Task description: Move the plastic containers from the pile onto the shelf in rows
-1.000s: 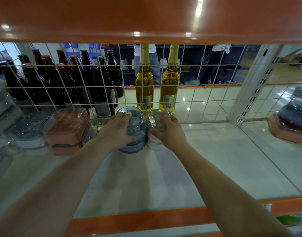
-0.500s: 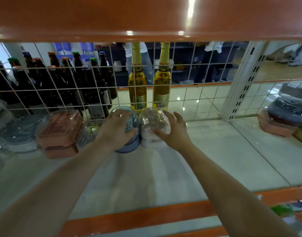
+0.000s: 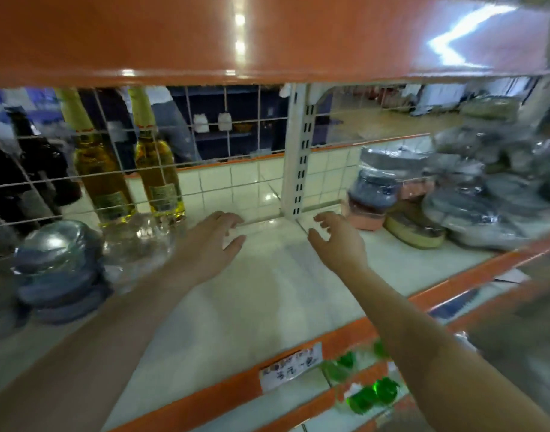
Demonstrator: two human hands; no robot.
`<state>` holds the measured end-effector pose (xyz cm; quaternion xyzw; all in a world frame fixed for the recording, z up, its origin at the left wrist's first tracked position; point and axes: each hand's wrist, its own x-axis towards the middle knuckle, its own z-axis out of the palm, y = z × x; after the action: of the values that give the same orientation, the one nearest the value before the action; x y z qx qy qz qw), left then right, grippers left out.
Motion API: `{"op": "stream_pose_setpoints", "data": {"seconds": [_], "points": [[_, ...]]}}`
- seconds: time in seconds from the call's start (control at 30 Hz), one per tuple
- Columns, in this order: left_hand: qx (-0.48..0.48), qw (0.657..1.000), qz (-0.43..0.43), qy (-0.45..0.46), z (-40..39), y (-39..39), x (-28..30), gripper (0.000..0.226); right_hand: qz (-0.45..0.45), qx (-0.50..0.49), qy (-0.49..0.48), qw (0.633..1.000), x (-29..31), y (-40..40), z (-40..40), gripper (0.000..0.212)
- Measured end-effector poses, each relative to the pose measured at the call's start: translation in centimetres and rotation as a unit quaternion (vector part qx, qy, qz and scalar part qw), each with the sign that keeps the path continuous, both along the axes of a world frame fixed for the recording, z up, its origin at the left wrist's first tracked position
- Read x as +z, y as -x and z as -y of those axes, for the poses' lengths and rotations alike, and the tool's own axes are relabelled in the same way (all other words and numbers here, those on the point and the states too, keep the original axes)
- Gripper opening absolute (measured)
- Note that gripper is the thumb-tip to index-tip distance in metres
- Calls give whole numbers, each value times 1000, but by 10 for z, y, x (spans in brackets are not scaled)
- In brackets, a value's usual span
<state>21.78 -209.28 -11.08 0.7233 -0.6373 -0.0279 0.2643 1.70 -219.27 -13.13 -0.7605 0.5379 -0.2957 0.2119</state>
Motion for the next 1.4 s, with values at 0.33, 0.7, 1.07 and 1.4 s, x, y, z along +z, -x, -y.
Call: {"op": "stream_pose_setpoints", "data": {"seconds": [0.33,0.7,1.07,1.4], "points": [[-31,997,-56,-40,116,140,-13,36,-50,-29,40,998,29,152,87,23],[-10,998,-69,-5,185,236,-21,34,-124,-70,27,989,15,259,161,72],[89,991,-104,-13,207,244,-18,29,-192,-30,-71,978,14,271,195,90],[89,992,-86,34,222,247,-12,35,-172,-53,-16,984,20,272,188,93]]}}
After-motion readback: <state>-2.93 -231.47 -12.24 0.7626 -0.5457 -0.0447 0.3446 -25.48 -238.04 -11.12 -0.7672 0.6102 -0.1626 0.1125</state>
